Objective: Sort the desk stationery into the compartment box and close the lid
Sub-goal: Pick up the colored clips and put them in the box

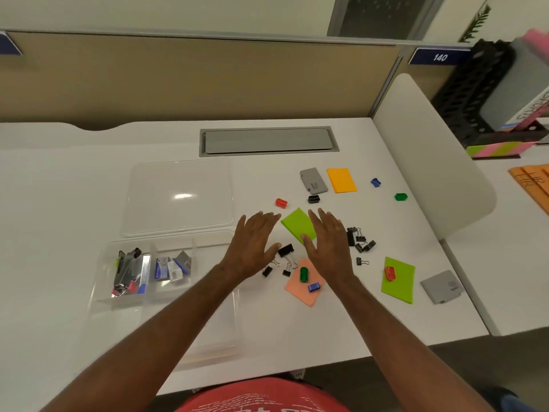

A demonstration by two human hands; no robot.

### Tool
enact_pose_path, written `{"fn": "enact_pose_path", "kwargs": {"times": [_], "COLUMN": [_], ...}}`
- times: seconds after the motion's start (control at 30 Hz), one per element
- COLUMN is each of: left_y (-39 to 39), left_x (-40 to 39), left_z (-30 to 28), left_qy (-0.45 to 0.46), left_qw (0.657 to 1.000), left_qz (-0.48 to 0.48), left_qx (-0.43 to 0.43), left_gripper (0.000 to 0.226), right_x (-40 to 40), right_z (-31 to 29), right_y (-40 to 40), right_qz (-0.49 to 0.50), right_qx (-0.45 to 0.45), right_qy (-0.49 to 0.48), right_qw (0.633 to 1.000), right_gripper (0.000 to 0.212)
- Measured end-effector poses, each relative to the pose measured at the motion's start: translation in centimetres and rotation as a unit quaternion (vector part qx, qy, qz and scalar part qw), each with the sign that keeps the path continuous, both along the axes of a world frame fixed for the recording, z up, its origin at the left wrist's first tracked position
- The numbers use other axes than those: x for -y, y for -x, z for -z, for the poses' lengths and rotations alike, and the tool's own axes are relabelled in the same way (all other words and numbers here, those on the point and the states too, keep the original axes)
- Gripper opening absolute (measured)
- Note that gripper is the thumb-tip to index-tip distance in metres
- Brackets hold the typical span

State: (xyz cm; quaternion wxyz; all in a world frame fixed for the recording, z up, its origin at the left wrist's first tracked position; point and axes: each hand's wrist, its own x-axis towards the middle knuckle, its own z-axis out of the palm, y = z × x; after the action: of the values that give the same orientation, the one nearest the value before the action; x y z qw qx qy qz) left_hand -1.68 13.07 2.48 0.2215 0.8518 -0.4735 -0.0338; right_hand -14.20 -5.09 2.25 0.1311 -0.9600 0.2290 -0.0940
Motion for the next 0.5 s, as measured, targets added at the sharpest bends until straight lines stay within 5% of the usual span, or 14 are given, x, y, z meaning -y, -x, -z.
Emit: {"fn": "enact_pose_path", "kwargs": {"times": [0.5], "left_y": [1.0], "left_x": [4.0], "left_z": [1.7], "left_qy": [-0.029], "left_qw": [0.998], "left_qz": [-0.057], "left_qx": [-0.016], "left_gripper": [0.066], "right_x": [6.1], "right_z": [1.7], "right_y": [0.0], "right_qz": [-0.019], "right_qx": [-0.014], "right_qy": [-0.02], "right_qw": [1.0], "right_gripper": [0.061]}}
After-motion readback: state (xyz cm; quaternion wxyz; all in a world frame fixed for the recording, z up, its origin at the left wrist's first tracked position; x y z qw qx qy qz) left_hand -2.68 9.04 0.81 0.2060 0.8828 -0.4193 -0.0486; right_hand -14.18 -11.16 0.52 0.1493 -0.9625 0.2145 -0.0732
